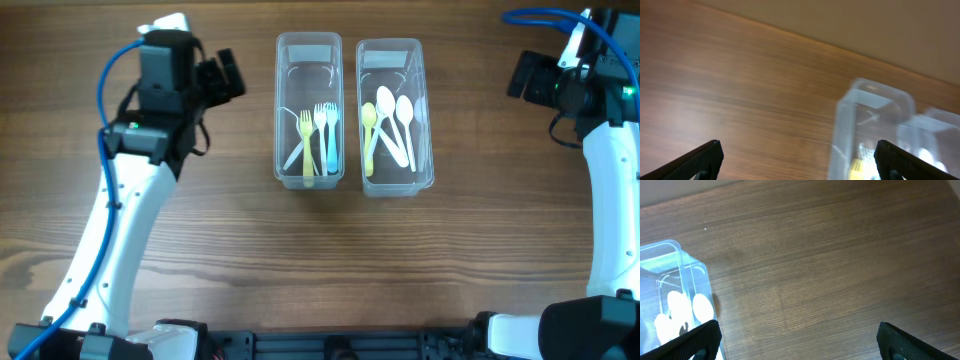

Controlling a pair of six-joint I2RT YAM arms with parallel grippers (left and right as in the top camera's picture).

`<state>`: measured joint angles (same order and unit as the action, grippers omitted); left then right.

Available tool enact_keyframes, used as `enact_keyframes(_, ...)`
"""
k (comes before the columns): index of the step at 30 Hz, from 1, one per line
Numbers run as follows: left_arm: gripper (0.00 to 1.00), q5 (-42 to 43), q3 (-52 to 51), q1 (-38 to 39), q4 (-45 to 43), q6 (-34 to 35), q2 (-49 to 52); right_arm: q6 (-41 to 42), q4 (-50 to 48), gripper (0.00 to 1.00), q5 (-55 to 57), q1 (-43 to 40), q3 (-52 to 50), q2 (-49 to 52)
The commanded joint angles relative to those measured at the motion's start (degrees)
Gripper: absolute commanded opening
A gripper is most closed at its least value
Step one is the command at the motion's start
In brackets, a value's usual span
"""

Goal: Pack container

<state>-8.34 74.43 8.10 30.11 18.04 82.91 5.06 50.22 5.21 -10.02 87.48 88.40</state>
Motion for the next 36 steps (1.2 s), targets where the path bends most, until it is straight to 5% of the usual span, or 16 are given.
enact_keyframes(1, 1.0, -0.7, 0.4, -2.6, 0.7, -1.3, -0.1, -0.4, -0.1, 1.0, 0.8, -0.1, 0.2, 0.3)
enact_keyframes(20, 1.0, -0.7, 0.4, -3.1, 0.8, -1.3, -0.1, -0.4, 0.0, 1.0, 0.8, 0.0, 0.2, -0.8)
enact_keyframes(36, 1.0, -0.7, 0.4, -3.1, 0.9, -1.3, -0.1, -0.4, 0.0, 1.0, 0.8, 13.8, 0.2, -34.9)
